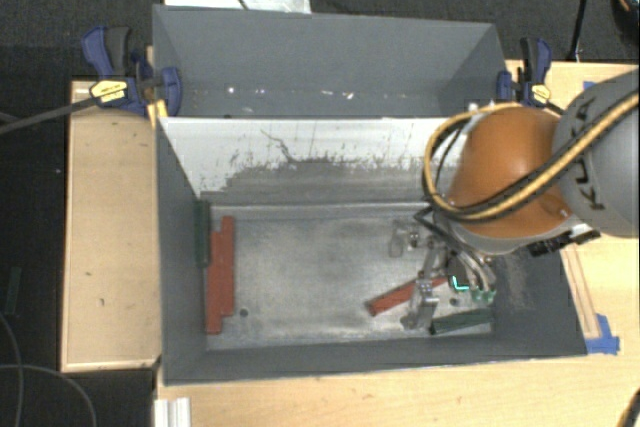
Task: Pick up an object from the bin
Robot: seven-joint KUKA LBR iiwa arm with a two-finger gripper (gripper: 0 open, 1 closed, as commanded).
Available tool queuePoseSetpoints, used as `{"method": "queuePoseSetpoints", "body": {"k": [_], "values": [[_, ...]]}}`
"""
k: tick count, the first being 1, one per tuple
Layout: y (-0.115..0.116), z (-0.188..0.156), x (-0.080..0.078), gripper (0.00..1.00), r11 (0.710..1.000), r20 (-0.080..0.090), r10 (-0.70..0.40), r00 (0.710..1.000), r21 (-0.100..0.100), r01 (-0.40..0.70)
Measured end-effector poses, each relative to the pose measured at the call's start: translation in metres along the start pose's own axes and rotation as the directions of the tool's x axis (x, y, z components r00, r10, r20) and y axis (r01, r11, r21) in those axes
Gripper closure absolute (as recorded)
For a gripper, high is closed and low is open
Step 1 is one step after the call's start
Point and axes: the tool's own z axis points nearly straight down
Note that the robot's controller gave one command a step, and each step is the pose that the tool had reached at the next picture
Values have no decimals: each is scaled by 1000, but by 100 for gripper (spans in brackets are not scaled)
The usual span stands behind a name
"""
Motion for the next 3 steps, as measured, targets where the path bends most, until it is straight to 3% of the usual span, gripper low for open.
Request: {"method": "queuePoseSetpoints", "body": {"k": [1, 2, 3], "values": [[-34, 91, -24, 0, 996, 1, -86, 996, 1, 86], [-33, 87, -25, 100, 996, 7, -86, 996, 1, 86], [13, -31, -13, 100, 998, 15, -60, 998, -1, 60]]}}
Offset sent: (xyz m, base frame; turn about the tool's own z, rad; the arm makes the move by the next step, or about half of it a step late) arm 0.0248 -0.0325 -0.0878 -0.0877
